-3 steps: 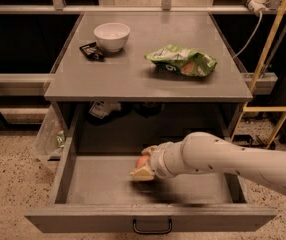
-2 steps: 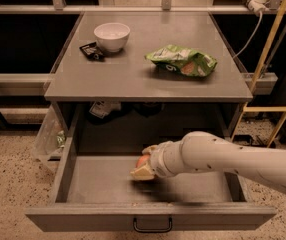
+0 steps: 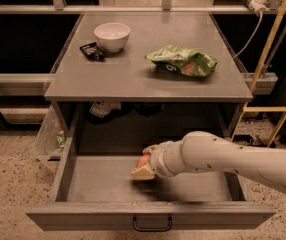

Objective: Pick apple from top drawer and place on counter

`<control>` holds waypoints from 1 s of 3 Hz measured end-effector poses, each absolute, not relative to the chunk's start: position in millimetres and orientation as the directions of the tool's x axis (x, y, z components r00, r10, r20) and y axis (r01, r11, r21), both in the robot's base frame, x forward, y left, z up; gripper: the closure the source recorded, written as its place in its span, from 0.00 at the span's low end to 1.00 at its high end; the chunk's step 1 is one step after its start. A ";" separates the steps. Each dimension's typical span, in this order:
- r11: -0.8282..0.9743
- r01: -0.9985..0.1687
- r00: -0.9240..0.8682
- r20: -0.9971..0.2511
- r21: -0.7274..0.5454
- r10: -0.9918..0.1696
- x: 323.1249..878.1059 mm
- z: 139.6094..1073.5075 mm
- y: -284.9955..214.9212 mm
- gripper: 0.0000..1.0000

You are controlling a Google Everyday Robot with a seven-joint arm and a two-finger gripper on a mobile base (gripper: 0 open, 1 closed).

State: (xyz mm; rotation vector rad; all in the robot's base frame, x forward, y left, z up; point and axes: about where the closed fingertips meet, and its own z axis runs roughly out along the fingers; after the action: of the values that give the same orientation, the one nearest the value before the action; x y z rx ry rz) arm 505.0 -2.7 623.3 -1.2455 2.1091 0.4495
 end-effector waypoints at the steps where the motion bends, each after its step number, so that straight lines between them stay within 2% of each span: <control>1: 0.491 -0.871 -0.345 -0.677 -0.028 -0.651 505.6 624.4 -3.7 0.11; 2: 0.486 -0.874 -0.341 -0.690 -0.019 -0.638 505.1 613.4 -8.7 0.00; 3: 0.487 -0.873 -0.342 -0.691 -0.018 -0.638 504.8 613.2 -9.2 0.00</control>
Offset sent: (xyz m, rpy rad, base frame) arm 0.0032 -0.0074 -0.0111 0.0210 -0.0056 0.0126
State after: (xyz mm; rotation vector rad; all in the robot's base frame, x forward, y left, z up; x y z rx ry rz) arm 504.8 -9.2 613.2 -1.2395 2.0942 0.4747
